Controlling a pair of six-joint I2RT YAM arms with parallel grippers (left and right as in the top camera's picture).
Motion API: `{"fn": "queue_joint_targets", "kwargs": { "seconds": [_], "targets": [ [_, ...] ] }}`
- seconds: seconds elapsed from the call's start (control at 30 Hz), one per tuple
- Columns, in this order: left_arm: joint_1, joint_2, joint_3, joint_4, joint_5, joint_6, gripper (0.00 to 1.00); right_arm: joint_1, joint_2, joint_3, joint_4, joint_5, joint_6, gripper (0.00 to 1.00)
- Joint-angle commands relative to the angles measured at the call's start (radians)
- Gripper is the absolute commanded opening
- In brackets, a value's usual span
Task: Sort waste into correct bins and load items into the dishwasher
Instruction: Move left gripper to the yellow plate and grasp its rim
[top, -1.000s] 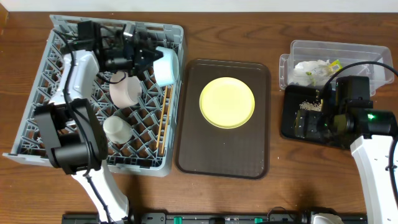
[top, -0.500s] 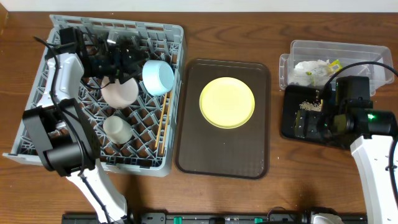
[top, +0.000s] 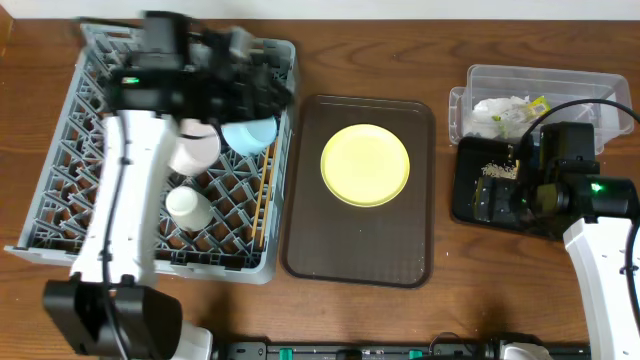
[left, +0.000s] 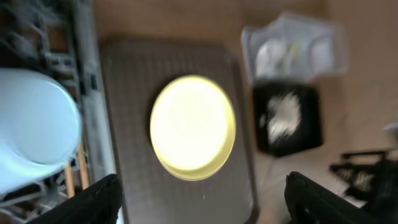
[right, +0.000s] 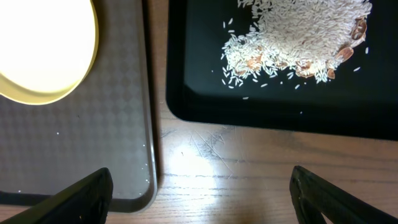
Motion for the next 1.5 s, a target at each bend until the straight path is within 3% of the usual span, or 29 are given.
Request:
{"fn": "queue_joint_targets", "kwargs": {
  "seconds": [0.0,0.23,0.37,0.63,0.73,0.83,0.9,1.03,1.33,1.47],
  "targets": [
    [-0.189,0.031,-0.005,-0.024,-0.294,0.013,0.89,-0.016,-0.009,0.018,0.000,0.006,-0.004,0.89],
    [-0.509,0.172,-0.028,-0.007,-0.482,0.013,0.90,-0.016,-0.009,0.018,0.001,0.006,-0.004,0.89],
    [-0.616,0.302,-0.028,0.039,-0.536,0.013,0.90,-0.016,-0.009,0.018,0.000,0.006,-0.004,0.89],
    [-0.708,0.480,-0.028,0.180,-0.544,0.013,0.86,-0.016,-0.009,0.018,-0.003,0.006,-0.004,0.89],
    [-0.719,0.526,-0.028,0.214,-0.563,0.013,0.79,-0.016,-0.009,0.018,-0.003,0.006,-0.004,0.89],
    [-0.721,0.542,-0.028,0.210,-0.596,0.013,0.53,-0.016,-0.009,0.018,-0.004,0.006,-0.004,0.89],
    [-0.721,0.542,-0.028,0.209,-0.595,0.013,0.43,-0.016,-0.009,0.018,-0.004,0.006,-0.004,0.89],
    [-0.732,0.547,-0.037,0.223,-0.613,0.013,0.44,-0.016,-0.009,0.018,-0.007,0.006,-0.004,0.89],
    [-0.794,0.616,-0.057,0.238,-0.845,-0.010,0.45,-0.016,-0.009,0.018,-0.017,0.006,-0.004,0.89],
    [-0.803,0.617,-0.057,0.222,-0.940,-0.010,0.25,-0.016,-0.009,0.018,-0.018,0.006,-0.004,0.89]
  ]
}}
